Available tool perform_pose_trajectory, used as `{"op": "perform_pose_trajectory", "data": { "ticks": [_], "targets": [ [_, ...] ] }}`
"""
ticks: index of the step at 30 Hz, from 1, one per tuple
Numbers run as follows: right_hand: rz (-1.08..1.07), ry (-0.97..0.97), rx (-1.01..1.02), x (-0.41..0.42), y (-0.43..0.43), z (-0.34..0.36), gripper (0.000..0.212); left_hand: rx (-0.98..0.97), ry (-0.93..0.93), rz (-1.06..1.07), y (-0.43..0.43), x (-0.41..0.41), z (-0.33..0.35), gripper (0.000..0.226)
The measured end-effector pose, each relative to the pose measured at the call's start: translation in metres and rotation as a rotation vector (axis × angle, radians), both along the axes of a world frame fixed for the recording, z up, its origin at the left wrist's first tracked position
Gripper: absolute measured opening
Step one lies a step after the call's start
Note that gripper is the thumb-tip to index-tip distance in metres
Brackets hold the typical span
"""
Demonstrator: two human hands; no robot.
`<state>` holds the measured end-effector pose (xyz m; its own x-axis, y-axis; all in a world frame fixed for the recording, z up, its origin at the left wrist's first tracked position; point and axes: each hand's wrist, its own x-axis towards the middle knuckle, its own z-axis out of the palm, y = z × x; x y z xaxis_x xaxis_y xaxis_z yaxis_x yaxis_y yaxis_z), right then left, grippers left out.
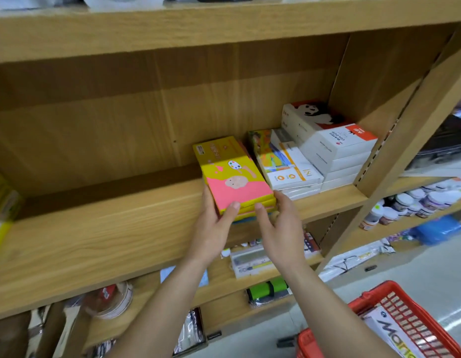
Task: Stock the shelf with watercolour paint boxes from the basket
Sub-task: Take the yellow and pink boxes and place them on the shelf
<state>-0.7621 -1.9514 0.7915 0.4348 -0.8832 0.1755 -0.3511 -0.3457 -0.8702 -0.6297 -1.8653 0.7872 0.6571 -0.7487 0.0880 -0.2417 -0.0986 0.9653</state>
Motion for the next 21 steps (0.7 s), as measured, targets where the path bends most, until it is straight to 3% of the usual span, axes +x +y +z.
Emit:
{"op": "perform_pose_trajectory", "data": {
  "ticks": [3, 8, 14, 18, 21],
  "targets": [
    [-0.1, 0.019, -0.083, -0.016, -0.009, -0.013, 0.049, 0.072, -0.059, 0.009, -0.029, -0.002, 0.003, 0.07],
    [0.049, 0.075, -0.118, -0.027, -0.029, -0.019, 0.065, 0.349, -0.197, -0.004, -0.044, 0.008, 0.013, 0.1],
    [0.035, 0.133, -0.134, -0.013, -0.028, -0.014, 0.075, 0.405, -0.332, -0.024, -0.043, 0.02, 0.017, 0.076],
    [0.067, 0.279, -0.209, -0.012, -0.03, -0.019, 0.081, 0.435, -0.43, 0.017, -0.046, 0.02, 0.016, 0.074],
    [0.132, 0.288, -0.21, -0.023, -0.036, -0.022, 0.083, 0.432, -0.405, 0.049, -0.042, 0.016, 0.021, 0.073]
  ]
}}
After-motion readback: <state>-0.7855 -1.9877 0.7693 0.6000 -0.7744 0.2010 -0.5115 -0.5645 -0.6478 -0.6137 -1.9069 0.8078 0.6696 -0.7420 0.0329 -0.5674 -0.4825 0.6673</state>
